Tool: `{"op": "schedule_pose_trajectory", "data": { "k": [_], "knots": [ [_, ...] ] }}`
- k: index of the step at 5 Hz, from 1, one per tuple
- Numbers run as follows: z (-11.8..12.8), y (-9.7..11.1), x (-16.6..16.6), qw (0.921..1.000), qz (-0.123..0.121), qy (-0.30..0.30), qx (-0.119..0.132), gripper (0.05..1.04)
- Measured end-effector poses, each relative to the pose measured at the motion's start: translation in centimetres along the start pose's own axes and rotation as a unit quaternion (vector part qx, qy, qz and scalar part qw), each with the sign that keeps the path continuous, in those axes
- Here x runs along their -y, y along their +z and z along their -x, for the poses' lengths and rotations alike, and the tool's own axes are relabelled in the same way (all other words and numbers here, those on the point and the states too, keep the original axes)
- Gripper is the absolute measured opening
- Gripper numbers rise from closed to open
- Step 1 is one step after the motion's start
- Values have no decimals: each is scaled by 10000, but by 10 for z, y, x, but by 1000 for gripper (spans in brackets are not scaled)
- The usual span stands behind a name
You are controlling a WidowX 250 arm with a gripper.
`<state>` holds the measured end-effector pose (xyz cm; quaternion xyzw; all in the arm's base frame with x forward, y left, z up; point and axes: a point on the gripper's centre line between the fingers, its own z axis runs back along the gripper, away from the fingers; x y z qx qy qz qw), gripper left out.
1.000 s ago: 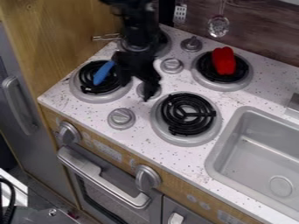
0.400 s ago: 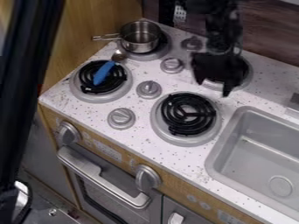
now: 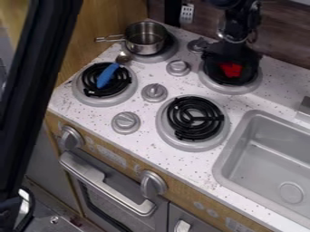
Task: Put the red object from top right burner and put it to bottom left burner
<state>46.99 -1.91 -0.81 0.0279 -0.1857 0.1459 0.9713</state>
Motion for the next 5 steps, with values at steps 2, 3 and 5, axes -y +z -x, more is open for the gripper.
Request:
{"op": "schedule_pose_trajectory", "data": {
  "k": [2,3,5],
  "knots": [
    [-19,-8,12,9989,160,432,37,999],
    [-21,-18,16,9987,157,477,31,999],
    [-26,-40,15,9984,-35,566,-56,999]
  ]
}}
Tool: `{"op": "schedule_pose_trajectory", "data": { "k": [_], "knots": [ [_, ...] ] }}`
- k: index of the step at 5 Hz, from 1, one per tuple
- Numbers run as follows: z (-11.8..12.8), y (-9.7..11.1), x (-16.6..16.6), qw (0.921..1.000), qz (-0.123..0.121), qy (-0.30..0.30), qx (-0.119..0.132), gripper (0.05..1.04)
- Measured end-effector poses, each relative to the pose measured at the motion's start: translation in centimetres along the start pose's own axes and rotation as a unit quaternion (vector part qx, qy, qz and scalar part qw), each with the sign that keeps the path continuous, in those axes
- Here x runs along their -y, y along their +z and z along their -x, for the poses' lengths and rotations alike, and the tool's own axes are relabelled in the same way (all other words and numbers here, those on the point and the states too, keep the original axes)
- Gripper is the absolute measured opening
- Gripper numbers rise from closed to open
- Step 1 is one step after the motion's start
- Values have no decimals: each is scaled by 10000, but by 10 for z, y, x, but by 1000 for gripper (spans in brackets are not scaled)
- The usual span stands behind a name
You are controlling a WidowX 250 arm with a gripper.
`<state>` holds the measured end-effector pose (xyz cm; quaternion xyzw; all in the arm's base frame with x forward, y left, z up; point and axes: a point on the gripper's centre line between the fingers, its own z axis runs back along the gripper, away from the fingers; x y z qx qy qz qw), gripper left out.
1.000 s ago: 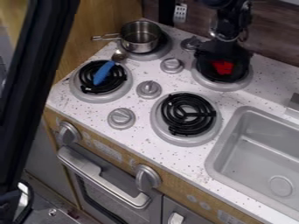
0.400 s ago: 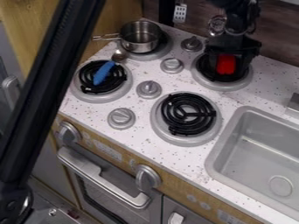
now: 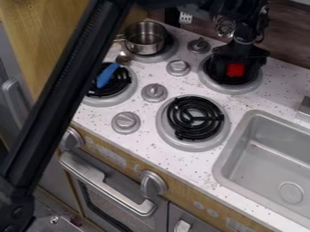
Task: Put the red object from top right burner and put it to bottom left burner
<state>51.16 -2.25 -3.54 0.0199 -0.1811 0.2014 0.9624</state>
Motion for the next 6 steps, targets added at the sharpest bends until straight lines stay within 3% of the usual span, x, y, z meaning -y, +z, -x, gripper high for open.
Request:
{"op": "schedule_pose_trajectory", "data": {
  "k": [1,2,3,4,5,6],
  "knots": [
    [-1,-4,-3,10000,-38,64,-18,954],
    [0,-5,-3,10000,-79,12,-13,757],
    [5,-6,-9,9996,-171,-234,49,755],
    [19,6,-30,9970,-339,-699,-38,753],
    [31,30,-67,9952,-417,-873,-160,753],
    [48,38,-112,9957,-307,-729,-483,753]
  ]
}}
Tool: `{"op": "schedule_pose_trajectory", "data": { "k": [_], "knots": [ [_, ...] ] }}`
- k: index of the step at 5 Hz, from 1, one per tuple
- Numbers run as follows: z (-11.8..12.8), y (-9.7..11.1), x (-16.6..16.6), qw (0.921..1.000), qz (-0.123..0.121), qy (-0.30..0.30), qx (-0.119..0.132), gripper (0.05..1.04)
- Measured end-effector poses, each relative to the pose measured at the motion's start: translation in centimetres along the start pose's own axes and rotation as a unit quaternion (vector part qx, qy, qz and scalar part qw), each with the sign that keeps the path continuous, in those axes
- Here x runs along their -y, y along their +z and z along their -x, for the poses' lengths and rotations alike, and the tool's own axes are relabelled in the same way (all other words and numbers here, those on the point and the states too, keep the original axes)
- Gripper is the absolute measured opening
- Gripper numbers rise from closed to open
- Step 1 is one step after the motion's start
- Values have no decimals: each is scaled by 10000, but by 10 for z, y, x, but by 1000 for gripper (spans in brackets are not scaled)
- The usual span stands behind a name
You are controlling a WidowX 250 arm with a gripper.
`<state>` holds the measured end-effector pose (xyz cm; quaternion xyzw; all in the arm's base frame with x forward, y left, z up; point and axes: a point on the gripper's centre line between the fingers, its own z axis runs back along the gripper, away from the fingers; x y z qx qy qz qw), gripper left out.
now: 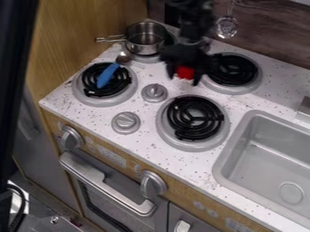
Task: Put the red object from top right burner and put it to bottom left burner
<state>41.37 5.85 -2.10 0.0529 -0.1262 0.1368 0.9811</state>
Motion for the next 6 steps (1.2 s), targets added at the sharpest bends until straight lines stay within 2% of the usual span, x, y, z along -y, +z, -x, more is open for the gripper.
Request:
{"op": "schedule_pose_trajectory", "data": {
  "k": [1,2,4,6],
  "knots": [
    [36,-12,-5,9976,179,-287,-606,753],
    [58,-9,1,9955,302,-463,-765,734],
    [79,20,21,9929,391,-969,-561,733],
    [85,21,21,9917,338,-1040,-669,747]
  ]
}}
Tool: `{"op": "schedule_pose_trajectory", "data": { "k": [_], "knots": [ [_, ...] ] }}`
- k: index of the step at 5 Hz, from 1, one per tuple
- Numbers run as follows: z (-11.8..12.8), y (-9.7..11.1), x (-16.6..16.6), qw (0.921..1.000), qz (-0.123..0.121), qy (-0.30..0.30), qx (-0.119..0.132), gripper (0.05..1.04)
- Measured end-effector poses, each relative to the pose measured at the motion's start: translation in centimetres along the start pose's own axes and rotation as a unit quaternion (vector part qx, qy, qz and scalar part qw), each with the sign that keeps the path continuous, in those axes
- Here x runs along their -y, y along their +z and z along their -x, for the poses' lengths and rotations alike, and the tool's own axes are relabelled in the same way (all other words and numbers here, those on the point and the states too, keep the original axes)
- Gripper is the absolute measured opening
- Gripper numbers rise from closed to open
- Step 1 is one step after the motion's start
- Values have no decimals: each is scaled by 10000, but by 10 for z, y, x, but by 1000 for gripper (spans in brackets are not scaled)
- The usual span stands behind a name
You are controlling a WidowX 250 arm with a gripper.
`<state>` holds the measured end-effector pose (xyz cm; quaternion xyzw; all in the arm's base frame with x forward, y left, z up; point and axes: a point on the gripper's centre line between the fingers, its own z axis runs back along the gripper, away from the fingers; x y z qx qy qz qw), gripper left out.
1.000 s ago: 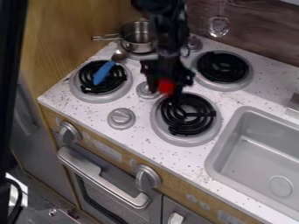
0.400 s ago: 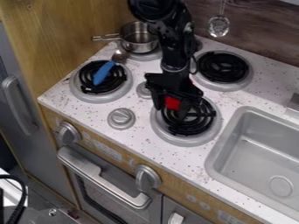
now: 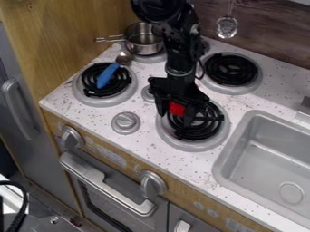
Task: Put the red object from top right burner and put it to bottom left burner
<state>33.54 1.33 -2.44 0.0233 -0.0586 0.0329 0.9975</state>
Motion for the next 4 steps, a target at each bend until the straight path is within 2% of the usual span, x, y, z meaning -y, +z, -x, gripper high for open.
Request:
{"op": "schedule_pose_trajectory", "data": {
  "k": [1,2,3,4],
  "knots": [
    [3,0,2,9999,-19,-57,-81,823],
    [7,0,6,9994,-112,-257,-208,1005],
    [10,1,0,9982,-456,-269,-295,1000],
    [12,1,-4,9982,-451,-213,-344,999]
  ]
}}
